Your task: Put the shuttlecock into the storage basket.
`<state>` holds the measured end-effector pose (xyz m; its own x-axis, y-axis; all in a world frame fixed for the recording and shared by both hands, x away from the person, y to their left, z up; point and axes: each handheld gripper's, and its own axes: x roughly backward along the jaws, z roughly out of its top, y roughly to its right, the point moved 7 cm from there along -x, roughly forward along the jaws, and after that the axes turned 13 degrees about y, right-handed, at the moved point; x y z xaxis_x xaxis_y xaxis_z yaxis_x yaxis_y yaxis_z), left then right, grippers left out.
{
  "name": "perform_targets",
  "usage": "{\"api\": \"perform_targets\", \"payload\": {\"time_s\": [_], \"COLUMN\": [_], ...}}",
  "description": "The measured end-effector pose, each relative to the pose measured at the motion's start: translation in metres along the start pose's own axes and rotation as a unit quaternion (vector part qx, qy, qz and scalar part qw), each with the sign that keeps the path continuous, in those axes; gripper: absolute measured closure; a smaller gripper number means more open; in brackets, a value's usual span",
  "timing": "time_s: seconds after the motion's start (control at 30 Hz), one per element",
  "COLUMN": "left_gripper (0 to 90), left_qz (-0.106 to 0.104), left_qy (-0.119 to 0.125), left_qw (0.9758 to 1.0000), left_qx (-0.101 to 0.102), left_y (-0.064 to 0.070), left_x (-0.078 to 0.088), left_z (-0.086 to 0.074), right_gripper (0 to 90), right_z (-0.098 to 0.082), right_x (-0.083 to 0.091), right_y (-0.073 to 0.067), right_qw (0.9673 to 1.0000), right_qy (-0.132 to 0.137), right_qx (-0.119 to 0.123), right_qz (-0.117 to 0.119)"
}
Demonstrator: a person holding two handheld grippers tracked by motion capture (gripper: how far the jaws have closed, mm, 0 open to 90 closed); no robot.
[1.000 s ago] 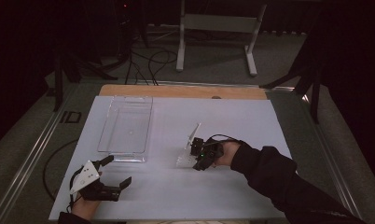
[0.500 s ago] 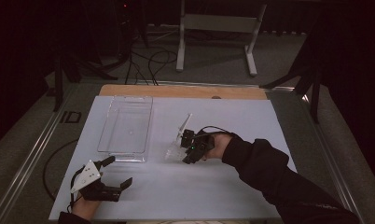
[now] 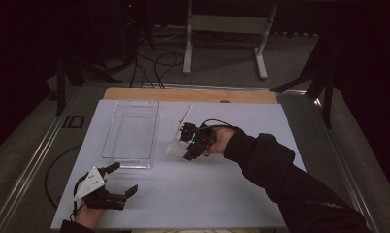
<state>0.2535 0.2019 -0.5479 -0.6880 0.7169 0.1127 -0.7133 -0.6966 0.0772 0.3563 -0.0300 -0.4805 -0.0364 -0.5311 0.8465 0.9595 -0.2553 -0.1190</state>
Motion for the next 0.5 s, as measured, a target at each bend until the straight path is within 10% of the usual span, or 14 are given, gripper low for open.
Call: {"api": "perform_targets", "payload": {"time_s": [0.5], "left_gripper": [0.0], "left_qz": [-0.001], "left_qy": [-0.002], "left_qw": [1.0000], "left_qx": [0.000], "left_y": [0.000], "left_x": [0.000], "left_z": [0.000], "right_gripper": [65.9], "right_z": [0.034], "right_x": [-0.007], "right_y": [0.001], "right_qw": [0.9998], "right_qy": [0.013], "right_qx": [-0.013], "right_qz": [0.000]}}
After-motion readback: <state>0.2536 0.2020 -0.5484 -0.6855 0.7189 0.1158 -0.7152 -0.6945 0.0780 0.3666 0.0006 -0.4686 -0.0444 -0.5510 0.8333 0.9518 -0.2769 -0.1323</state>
